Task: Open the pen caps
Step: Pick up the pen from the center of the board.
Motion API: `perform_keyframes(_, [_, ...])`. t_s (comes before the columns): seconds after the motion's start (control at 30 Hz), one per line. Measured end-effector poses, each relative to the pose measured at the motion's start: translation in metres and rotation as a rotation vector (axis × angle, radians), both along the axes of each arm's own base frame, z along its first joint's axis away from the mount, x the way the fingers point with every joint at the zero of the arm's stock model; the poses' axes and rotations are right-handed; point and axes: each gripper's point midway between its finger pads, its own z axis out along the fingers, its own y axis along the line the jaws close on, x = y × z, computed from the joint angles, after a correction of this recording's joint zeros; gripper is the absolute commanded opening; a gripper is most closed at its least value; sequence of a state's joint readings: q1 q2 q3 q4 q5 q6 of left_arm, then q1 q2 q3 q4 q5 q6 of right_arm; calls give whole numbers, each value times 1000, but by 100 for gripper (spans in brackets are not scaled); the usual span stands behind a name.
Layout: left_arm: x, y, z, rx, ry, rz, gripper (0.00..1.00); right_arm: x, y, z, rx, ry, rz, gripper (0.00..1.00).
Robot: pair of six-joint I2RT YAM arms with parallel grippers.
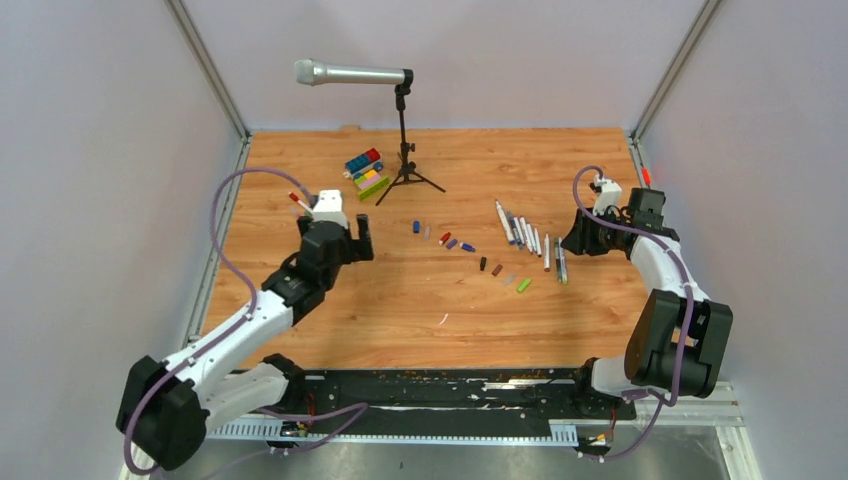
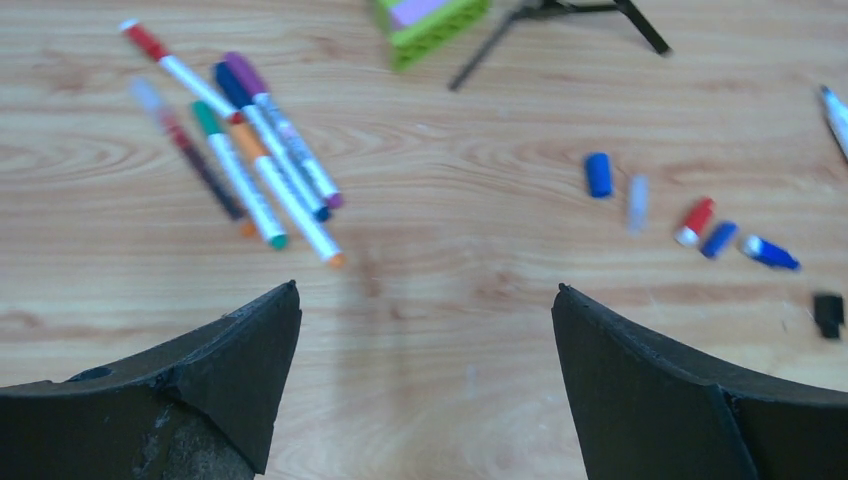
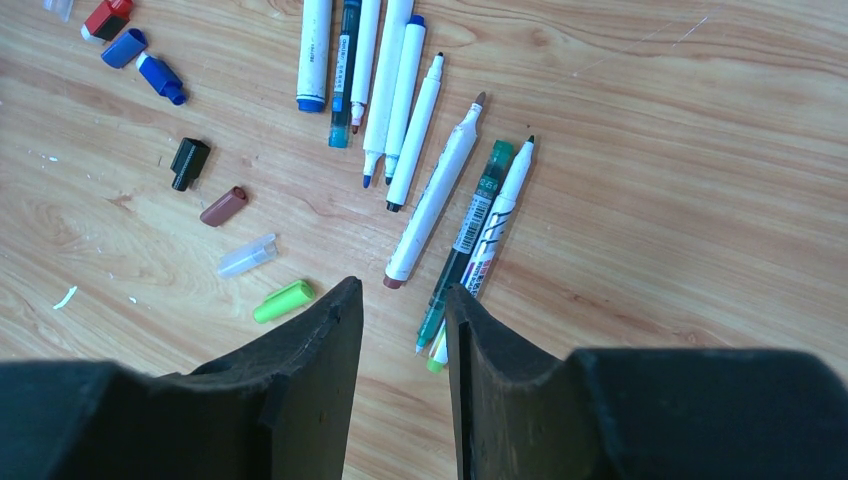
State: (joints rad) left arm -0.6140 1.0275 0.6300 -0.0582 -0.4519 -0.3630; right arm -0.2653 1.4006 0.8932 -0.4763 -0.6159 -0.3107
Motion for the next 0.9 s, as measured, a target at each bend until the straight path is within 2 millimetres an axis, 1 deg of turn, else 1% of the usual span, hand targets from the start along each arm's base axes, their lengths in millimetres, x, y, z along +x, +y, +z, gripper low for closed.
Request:
perform_keyframes(0.03, [3,17,1,-25,-3,47,100,0,0,0,0,0,1,37])
perform_keyframes(0.1, [10,41,2,-64,-6,118,100,0,0,0,-1,-1,1,37])
perform_keyframes(0.2, [20,74,-2,-120,8,216,100,0,0,0,-2,-1,2,37])
perform_keyframes(0.27, [27,90,-10,-154,34,268,100,0,0,0,-2,-2,2,37])
perform_keyframes(0.4, [40,111,-38,-199,150,356,100,0,0,0,-1,-3,3,37])
perform_keyframes(0.47, [50,116,-49,-209,219,386,100,0,0,0,0,-2,4,37])
perform_keyframes(0.6, [76,124,-63,-221,338,430,99,0,0,0,1,-1,4,37])
perform_keyframes(0.7, [94,132,-76,-223,409,463,83,-1,0,0,1,-1,5,37])
perform_keyframes(0.83, [96,148,-96,-212,497,525,59,-1,0,0,2,-1,5,37])
perform_keyframes(0.9, [95,158,-103,-198,530,557,42,-1,0,0,2,-1,5,37])
